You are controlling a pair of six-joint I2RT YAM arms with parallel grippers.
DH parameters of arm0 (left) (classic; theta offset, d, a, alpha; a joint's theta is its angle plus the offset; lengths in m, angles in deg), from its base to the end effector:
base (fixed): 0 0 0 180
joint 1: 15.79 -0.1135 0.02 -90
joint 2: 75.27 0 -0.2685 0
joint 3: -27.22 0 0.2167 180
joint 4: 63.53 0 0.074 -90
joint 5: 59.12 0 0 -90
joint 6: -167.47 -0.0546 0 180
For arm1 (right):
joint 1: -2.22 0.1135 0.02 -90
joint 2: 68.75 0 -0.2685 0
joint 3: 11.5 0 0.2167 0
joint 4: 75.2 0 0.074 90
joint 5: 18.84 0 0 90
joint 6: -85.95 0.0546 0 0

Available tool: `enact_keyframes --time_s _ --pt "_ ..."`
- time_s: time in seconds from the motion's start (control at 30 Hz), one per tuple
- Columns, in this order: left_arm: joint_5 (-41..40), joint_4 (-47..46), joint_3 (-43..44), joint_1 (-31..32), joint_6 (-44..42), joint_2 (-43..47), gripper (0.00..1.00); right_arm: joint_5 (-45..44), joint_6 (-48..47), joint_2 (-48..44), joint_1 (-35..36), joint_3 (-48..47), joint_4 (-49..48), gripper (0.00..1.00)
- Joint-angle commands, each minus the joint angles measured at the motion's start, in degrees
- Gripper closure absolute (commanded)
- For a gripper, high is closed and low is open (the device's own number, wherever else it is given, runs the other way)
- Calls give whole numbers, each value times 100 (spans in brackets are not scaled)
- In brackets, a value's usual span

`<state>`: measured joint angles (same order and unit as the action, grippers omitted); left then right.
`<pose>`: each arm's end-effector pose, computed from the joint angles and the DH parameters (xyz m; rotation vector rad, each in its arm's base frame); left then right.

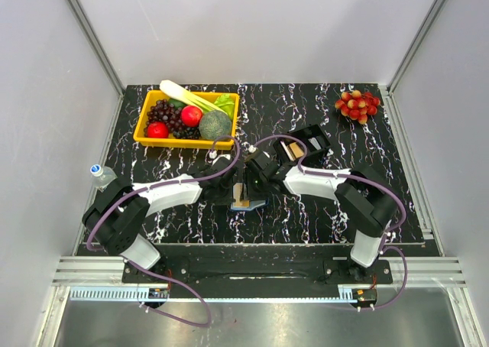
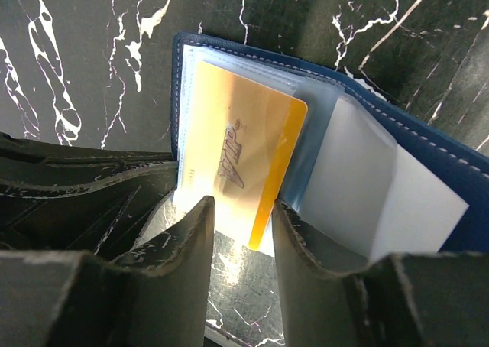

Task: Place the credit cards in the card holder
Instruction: Insert the credit card into the card holder.

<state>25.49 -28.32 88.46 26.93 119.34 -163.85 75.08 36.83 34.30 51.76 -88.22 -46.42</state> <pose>0.1982 -0.1760 0.1685 -0.0110 2.7039 -0.3502 0.2232 0.2675 0.1736 -0.2313 2.6728 0.6630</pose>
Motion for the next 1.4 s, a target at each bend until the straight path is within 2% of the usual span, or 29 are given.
enact_keyframes --time_s 0.0,0.13,0.47,0.6,0.67,1.07,1.37 --pt "56 -191 -148 17 -21 112 100 -356 43 -196 179 -167 -59 56" --pt "-41 -147 -175 -18 -47 305 100 -770 -98 -662 118 -97 38 53" --pt "-68 29 141 -80 -249 517 100 -516 -256 -1023 -498 -141 223 52" --pt "-41 90 247 -97 -302 490 100 46 -134 -778 -533 -247 241 53" --pt "-50 134 282 -106 -311 499 100 380 -55 -690 -524 -124 -109 54" --pt "-24 152 309 -159 -363 499 100 776 201 -101 -515 -114 21 58" --pt "20 99 300 -167 -372 464 100 1277 350 242 -524 -106 -629 57"
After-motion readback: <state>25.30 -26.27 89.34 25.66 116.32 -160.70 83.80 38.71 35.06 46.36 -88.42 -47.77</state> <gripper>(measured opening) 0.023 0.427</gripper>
